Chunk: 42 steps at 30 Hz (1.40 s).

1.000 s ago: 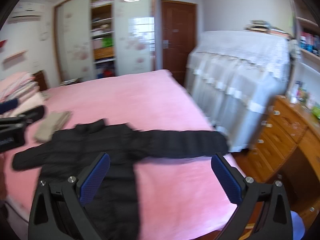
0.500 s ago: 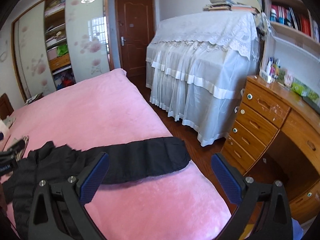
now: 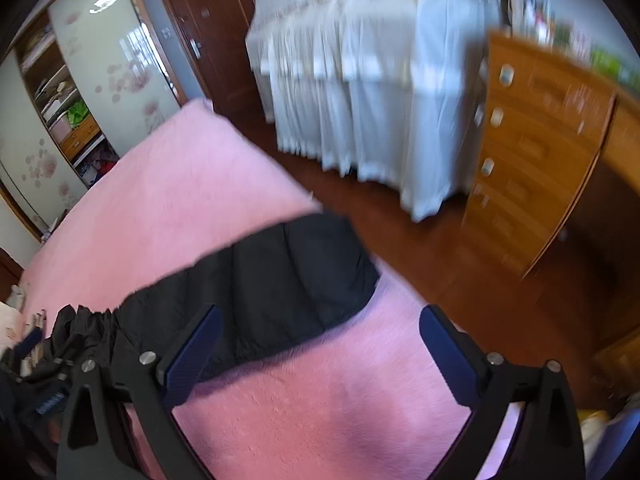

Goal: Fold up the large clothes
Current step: 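Move the right gripper to the sleeve cuff nearest it and grasp, then lift the sleeve with the right gripper, fold it across the jacket body, release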

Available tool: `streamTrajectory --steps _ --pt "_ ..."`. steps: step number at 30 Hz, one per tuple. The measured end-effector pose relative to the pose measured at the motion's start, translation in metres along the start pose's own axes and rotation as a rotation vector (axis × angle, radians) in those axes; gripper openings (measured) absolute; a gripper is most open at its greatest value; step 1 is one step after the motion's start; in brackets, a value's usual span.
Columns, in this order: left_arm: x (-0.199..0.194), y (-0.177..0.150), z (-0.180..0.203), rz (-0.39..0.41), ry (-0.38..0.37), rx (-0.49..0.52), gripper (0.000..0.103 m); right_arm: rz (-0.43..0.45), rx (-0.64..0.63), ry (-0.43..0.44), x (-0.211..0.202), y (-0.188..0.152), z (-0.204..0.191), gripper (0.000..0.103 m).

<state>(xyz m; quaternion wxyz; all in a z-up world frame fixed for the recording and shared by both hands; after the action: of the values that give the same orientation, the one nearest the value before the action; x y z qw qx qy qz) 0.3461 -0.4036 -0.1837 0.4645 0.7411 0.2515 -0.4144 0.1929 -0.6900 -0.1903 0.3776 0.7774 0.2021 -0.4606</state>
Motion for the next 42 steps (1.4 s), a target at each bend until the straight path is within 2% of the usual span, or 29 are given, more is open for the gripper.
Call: streamTrajectory --steps 4,9,11,14,17,19,21,26,30,36,42 --pt "0.027 -0.005 0.019 -0.028 -0.037 -0.023 0.103 -0.079 0.096 0.096 0.037 -0.007 0.014 0.094" --pt "0.041 -0.012 0.024 -0.028 -0.062 -0.051 0.103 -0.123 0.19 0.198 0.069 -0.01 0.026 0.093" --pt "0.046 -0.013 0.023 -0.034 -0.075 -0.064 0.103 -0.13 0.209 0.221 0.079 -0.01 0.026 0.093" --pt "0.05 -0.013 0.023 -0.044 -0.093 -0.081 0.103 -0.11 0.215 0.224 0.086 -0.007 0.022 0.085" --pt "0.052 -0.013 0.022 -0.055 -0.099 -0.09 0.103 -0.095 0.195 0.239 0.089 -0.002 0.014 0.057" --pt "0.05 -0.013 0.02 -0.06 -0.102 -0.09 0.103 -0.089 0.173 0.242 0.089 -0.001 0.008 0.023" --pt "0.045 -0.012 0.016 -0.058 -0.103 -0.09 0.103 -0.048 0.133 0.233 0.079 0.001 -0.001 0.01" --pt "0.021 -0.009 -0.002 -0.055 -0.11 -0.089 0.103 0.084 0.052 0.237 0.034 0.001 -0.022 0.006" --pt "-0.011 -0.012 -0.028 -0.045 -0.11 -0.097 0.103 0.174 -0.041 0.271 -0.015 0.004 -0.056 0.006" --pt "-0.066 -0.03 -0.089 -0.006 -0.086 -0.128 0.103 0.31 -0.258 0.348 -0.097 -0.009 -0.139 0.006" --pt "-0.11 -0.068 -0.189 0.022 -0.025 -0.227 0.103 0.375 -0.504 0.421 -0.145 -0.047 -0.244 0.006"
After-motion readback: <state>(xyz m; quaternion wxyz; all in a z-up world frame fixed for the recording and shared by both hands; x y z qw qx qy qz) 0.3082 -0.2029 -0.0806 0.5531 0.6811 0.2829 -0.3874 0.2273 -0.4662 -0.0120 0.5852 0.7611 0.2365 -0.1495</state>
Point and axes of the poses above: each gripper's, at about its wrist camera, not at the fingertips, and x roughly the way its jaws point, z to its right, y to its top, the point moved 2 cm from there along x, roughly the way its jaws point, and after that the axes turned 9 degrees about -z, right-handed, at the moved point
